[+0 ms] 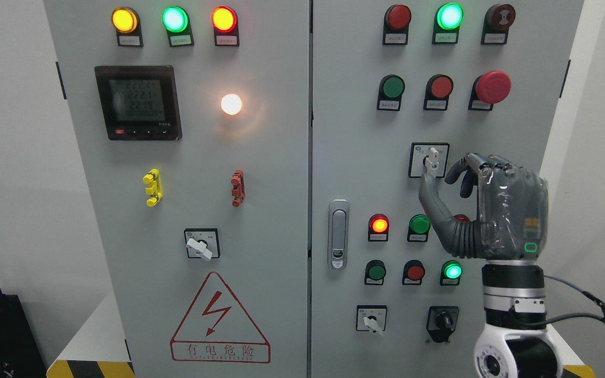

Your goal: Rotate and turn off gray switch

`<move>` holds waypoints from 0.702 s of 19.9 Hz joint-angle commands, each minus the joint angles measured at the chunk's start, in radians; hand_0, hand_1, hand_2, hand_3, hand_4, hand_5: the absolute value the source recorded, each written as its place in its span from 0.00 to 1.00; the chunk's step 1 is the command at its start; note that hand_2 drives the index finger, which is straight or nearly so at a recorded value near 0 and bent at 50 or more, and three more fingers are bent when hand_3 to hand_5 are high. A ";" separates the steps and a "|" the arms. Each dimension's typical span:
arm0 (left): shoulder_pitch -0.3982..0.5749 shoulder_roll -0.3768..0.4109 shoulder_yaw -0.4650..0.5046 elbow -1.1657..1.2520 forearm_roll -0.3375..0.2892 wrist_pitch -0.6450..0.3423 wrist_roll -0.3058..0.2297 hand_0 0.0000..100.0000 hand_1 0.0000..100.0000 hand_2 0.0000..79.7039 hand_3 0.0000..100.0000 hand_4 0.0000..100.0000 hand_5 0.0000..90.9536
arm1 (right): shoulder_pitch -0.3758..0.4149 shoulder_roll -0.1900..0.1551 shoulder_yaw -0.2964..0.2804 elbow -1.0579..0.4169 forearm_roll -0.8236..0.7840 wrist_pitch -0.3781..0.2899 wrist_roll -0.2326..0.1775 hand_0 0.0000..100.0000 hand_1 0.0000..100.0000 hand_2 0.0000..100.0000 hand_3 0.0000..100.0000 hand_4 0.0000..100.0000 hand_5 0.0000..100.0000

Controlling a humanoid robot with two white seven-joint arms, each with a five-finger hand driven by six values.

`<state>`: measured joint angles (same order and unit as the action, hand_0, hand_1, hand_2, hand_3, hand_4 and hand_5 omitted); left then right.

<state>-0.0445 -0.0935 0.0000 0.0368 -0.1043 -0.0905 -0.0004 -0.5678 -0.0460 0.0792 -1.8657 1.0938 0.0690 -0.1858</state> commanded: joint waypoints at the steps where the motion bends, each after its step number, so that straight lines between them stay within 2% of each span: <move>1: 0.000 0.000 0.032 0.000 0.000 0.000 0.000 0.12 0.39 0.00 0.00 0.00 0.00 | 0.095 -0.005 -0.010 -0.127 0.000 -0.050 -0.020 0.41 0.28 0.42 0.61 0.49 0.38; 2: 0.000 0.000 0.032 0.000 0.000 0.000 0.000 0.12 0.39 0.00 0.00 0.00 0.00 | 0.107 -0.005 -0.015 -0.136 -0.002 -0.063 -0.020 0.41 0.26 0.38 0.51 0.40 0.30; 4: 0.000 0.000 0.032 0.000 0.000 0.000 0.000 0.12 0.39 0.00 0.00 0.00 0.00 | 0.131 -0.005 -0.018 -0.148 -0.002 -0.089 -0.020 0.41 0.24 0.34 0.43 0.32 0.22; 5: 0.000 0.000 0.032 0.000 0.000 0.000 0.000 0.12 0.39 0.00 0.00 0.00 0.00 | 0.135 -0.005 -0.022 -0.151 -0.002 -0.093 -0.021 0.41 0.21 0.30 0.33 0.23 0.14; 6: 0.000 0.000 0.032 0.000 0.000 0.000 0.000 0.12 0.39 0.00 0.00 0.00 0.00 | 0.141 -0.005 -0.024 -0.151 -0.002 -0.094 -0.021 0.41 0.20 0.29 0.31 0.22 0.12; 8: 0.000 0.000 0.032 0.000 0.000 0.000 0.000 0.12 0.39 0.00 0.00 0.00 0.00 | 0.151 -0.005 -0.024 -0.156 -0.002 -0.095 -0.020 0.40 0.18 0.24 0.23 0.12 0.03; 9: 0.000 0.000 0.032 0.000 0.000 0.000 0.000 0.12 0.39 0.00 0.00 0.00 0.00 | 0.158 -0.006 -0.025 -0.161 -0.002 -0.101 -0.018 0.40 0.18 0.24 0.22 0.11 0.02; 11: 0.000 0.000 0.032 0.000 0.000 0.000 0.000 0.12 0.39 0.00 0.00 0.00 0.00 | 0.161 -0.006 -0.032 -0.162 -0.002 -0.115 -0.015 0.38 0.16 0.17 0.15 0.03 0.00; 14: 0.000 0.000 0.032 0.000 0.000 0.000 0.000 0.12 0.39 0.00 0.00 0.00 0.00 | 0.161 -0.006 -0.035 -0.164 -0.002 -0.115 -0.014 0.33 0.17 0.15 0.14 0.02 0.00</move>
<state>-0.0445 -0.0935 0.0000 0.0370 -0.1043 -0.0905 -0.0004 -0.4280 -0.0500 0.0603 -1.9775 1.0923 -0.0420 -0.2089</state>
